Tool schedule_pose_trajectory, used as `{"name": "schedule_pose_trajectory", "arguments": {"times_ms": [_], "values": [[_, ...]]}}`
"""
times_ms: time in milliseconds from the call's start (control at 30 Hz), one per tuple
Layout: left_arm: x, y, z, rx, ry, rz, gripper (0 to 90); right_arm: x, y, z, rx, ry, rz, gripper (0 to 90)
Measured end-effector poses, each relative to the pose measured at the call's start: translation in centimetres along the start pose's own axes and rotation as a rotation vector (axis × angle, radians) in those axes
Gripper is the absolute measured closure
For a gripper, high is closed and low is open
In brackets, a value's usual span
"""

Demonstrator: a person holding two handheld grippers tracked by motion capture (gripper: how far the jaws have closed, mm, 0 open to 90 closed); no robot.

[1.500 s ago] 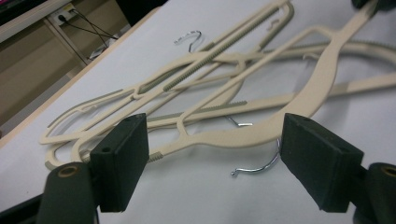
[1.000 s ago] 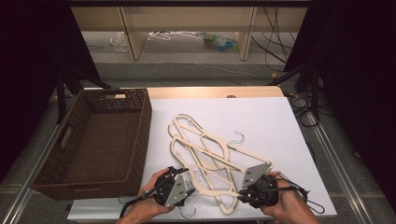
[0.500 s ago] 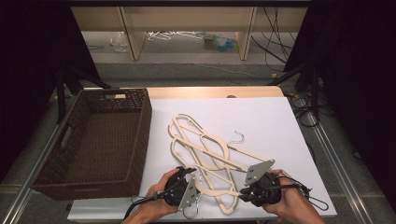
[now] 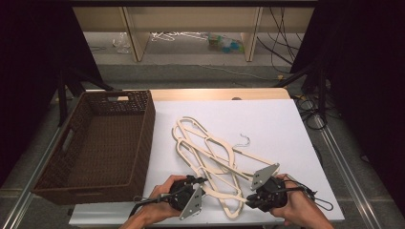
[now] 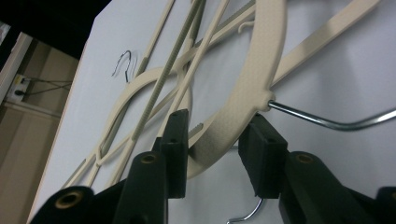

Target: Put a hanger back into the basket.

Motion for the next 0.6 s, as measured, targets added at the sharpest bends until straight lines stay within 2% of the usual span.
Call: {"name": "schedule_pose_trajectory", "arguments": {"times_ms": [33, 67, 167, 233, 333, 367, 400, 433, 467, 500, 533, 567, 600], "values": [[-0.1, -0.1, 0.0, -0.003, 0.022, -0.001, 66.8, 0.0, 0.0, 0.0, -0.002, 0.0, 0.0, 79.6], [-0.1, -0.1, 0.0, -0.003, 0.022, -0.001, 68.1, 0.0, 0.0, 0.0, -0.004, 0.002, 0.0, 79.5], [-0.7, -0.4, -0.2, 0.01, 0.08, -0.014, 70.6, 0.0, 0.1, 0.0, 0.004, -0.007, -0.002, 79.6], [-1.4, -0.8, -0.4, 0.01, 0.134, -0.013, 74.6, 0.0, -0.2, 0.0, 0.011, -0.016, -0.001, 79.7], [-2.0, -1.0, -0.5, 0.012, 0.135, 0.012, 78.9, 0.1, -0.8, 0.1, 0.027, -0.027, 0.001, 79.7], [-2.5, -1.0, -0.5, 0.019, 0.11, 0.042, 80.0, 0.1, -1.0, 0.2, 0.036, -0.032, 0.003, 79.3], [-2.5, -1.0, -0.5, 0.019, 0.11, 0.042, 81.0, 0.1, -1.0, 0.2, 0.036, -0.032, 0.003, 79.3], [-3.1, -1.4, -1.0, -0.002, 0.198, -0.023, 81.9, 0.1, -1.6, 0.4, 0.074, -0.017, 0.043, 75.1], [-3.4, -1.4, -1.0, -0.007, 0.201, -0.026, 82.9, 0.1, -2.1, 0.5, 0.087, -0.008, 0.049, 71.0], [-3.6, -1.4, -1.1, -0.012, 0.215, -0.036, 83.7, 0.0, -2.5, 0.4, 0.123, 0.007, 0.06, 65.0], [-3.6, -1.4, -1.1, -0.012, 0.215, -0.036, 84.7, 0.0, -2.5, 0.4, 0.123, 0.007, 0.06, 65.0], [-3.9, -1.4, -1.3, -0.004, 0.227, -0.04, 84.7, -0.1, -3.0, 0.4, 0.165, 0.025, 0.072, 57.5], [-4.7, -1.6, -2.1, -0.014, 0.24, -0.018, 85.6, -0.5, -4.1, 0.4, 0.226, 0.018, 0.1, 54.6]]}}
Point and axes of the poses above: each handheld gripper's, and its own axes: y roughly forward along the jaws, x roughly out of its underside, z roughly to its right, the point moved 1 cm from there along y, roughly forward along the jaws, and after that the axes turned 13 degrees about -y, right-handed, at the moved point
